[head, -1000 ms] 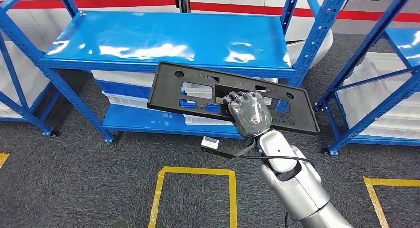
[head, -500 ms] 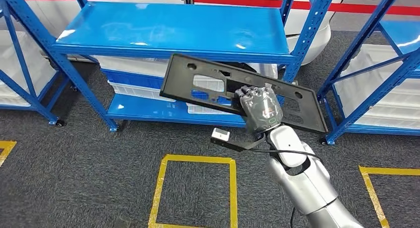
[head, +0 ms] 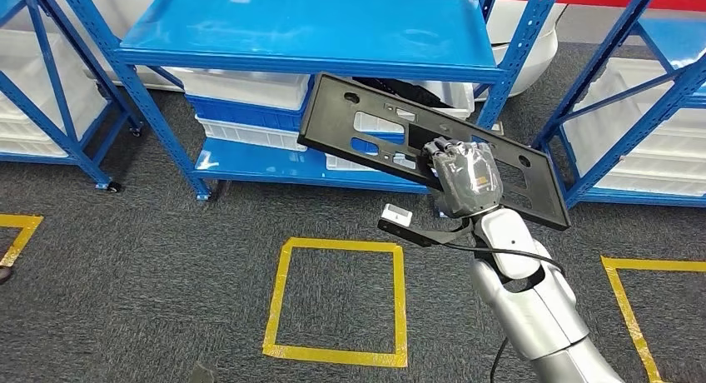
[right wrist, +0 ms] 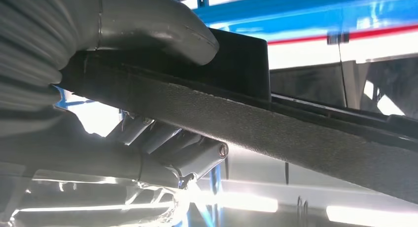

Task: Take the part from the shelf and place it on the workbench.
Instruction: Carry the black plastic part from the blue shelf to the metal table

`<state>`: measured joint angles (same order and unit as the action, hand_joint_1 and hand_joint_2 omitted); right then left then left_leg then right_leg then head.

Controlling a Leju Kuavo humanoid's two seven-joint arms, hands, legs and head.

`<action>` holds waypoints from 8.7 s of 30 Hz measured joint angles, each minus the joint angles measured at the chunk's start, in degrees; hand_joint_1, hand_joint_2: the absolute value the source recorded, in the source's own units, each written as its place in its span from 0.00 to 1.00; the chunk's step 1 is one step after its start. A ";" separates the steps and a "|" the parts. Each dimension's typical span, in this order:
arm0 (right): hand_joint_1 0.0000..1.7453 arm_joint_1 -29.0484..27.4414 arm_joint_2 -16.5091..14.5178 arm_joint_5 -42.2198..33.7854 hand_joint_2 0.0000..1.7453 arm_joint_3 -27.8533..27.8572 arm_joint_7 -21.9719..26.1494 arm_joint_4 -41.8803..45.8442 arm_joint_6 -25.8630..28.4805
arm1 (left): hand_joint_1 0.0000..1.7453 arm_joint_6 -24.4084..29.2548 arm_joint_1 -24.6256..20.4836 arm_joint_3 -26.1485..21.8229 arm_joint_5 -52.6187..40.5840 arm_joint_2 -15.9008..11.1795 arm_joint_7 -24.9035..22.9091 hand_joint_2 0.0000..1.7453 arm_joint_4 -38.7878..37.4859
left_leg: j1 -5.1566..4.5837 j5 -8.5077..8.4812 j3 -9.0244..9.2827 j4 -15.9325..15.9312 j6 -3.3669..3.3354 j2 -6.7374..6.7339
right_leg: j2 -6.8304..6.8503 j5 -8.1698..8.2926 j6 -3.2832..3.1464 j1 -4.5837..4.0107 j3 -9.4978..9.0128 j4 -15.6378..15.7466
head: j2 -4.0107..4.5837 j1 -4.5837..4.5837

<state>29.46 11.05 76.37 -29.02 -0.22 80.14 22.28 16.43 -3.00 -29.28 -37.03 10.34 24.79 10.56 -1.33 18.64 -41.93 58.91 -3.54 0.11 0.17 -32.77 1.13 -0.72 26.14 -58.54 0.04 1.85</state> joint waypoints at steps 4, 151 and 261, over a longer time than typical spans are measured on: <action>0.99 0.24 -0.08 -0.56 1.00 0.51 0.16 0.15 -0.37 | 0.00 -0.05 0.20 -0.03 0.05 -0.16 0.01 0.00 0.00 | 0.42 0.35 -0.79 -0.33 1.55 0.09 | 0.12 2.25 -1.88 0.73 0.95 2.33 | 0.00 -0.03; 0.99 0.34 -2.70 8.09 1.00 0.69 -1.63 -2.20 -2.65 | 0.00 0.28 -2.07 -1.86 -0.48 3.68 0.72 0.00 1.43 | 1.08 4.69 6.14 -1.25 0.70 5.61 | -2.89 4.18 0.55 0.78 7.77 -3.17 | 0.00 0.35; 0.99 0.19 -7.73 12.12 1.00 -2.67 -2.46 -5.18 -0.49 | 0.00 -0.74 -1.02 -3.46 -0.74 2.81 1.60 0.00 1.57 | 0.82 5.88 5.11 0.58 1.79 -3.81 | 6.80 4.97 -0.75 0.43 6.58 -0.52 | 0.00 -0.10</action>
<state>29.66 3.32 88.49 -31.69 -2.69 74.96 21.79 15.68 -4.02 -32.74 -37.77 13.15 26.39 12.13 -0.51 24.51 -36.82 59.49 -1.75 -3.71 6.96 -27.80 0.39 -0.29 32.72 -59.06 0.04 1.75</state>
